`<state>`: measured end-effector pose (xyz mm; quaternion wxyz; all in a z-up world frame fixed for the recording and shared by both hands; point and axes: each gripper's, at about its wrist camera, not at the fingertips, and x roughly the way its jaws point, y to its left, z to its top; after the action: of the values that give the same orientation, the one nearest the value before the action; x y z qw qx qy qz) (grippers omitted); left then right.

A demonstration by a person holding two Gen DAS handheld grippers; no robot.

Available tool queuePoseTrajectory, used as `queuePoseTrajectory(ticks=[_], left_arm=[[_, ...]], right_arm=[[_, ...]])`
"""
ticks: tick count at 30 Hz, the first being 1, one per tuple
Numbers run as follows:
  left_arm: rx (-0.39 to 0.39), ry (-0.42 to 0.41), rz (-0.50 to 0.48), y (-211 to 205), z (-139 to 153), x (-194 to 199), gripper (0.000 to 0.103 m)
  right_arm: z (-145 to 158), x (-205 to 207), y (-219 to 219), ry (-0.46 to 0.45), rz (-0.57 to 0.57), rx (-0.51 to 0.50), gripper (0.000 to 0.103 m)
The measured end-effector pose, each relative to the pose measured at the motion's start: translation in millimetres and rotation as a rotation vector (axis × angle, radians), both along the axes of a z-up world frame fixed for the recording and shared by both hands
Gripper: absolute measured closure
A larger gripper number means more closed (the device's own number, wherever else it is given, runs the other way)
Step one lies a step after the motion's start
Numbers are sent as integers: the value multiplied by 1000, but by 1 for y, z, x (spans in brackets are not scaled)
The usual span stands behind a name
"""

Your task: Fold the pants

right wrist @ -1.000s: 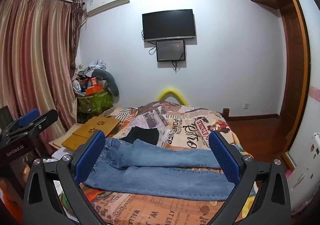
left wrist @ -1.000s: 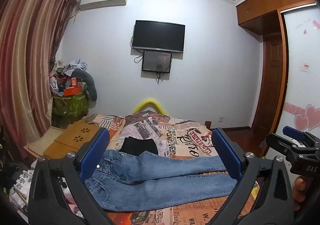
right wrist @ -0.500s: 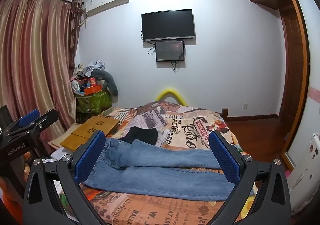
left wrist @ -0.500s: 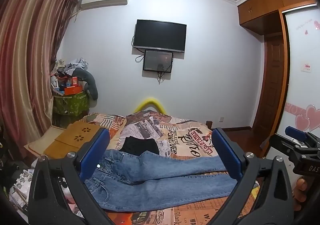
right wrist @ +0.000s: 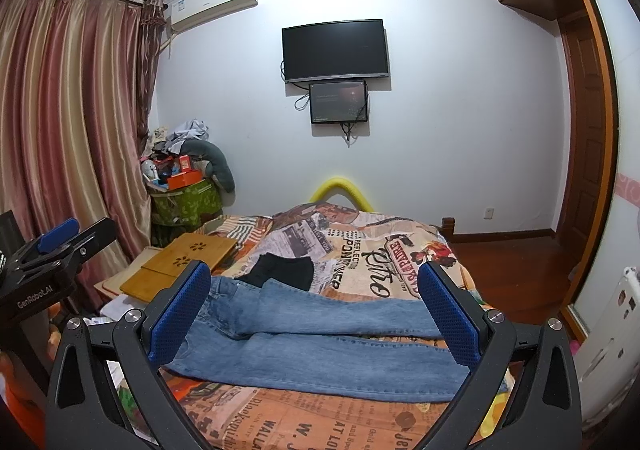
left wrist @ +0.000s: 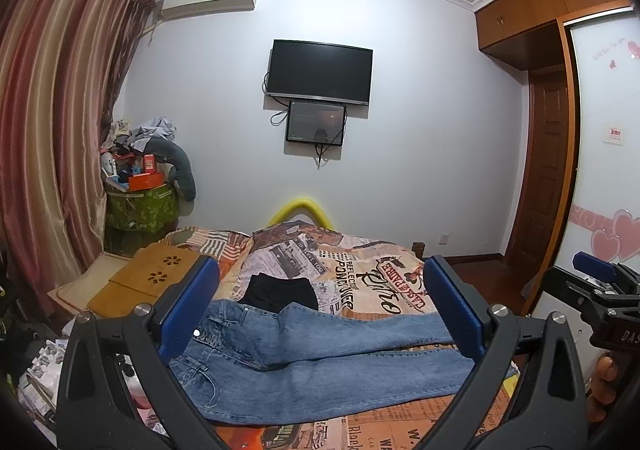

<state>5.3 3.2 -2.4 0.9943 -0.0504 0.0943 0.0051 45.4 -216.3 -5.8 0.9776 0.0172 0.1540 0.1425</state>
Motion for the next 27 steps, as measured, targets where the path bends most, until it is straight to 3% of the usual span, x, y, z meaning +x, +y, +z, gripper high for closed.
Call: queuePoseTrajectory(ticks=[27], left_arm=[[13, -4, -11, -5, 3, -1, 0]], right_arm=[[1, 0, -7, -5, -3, 0, 0]])
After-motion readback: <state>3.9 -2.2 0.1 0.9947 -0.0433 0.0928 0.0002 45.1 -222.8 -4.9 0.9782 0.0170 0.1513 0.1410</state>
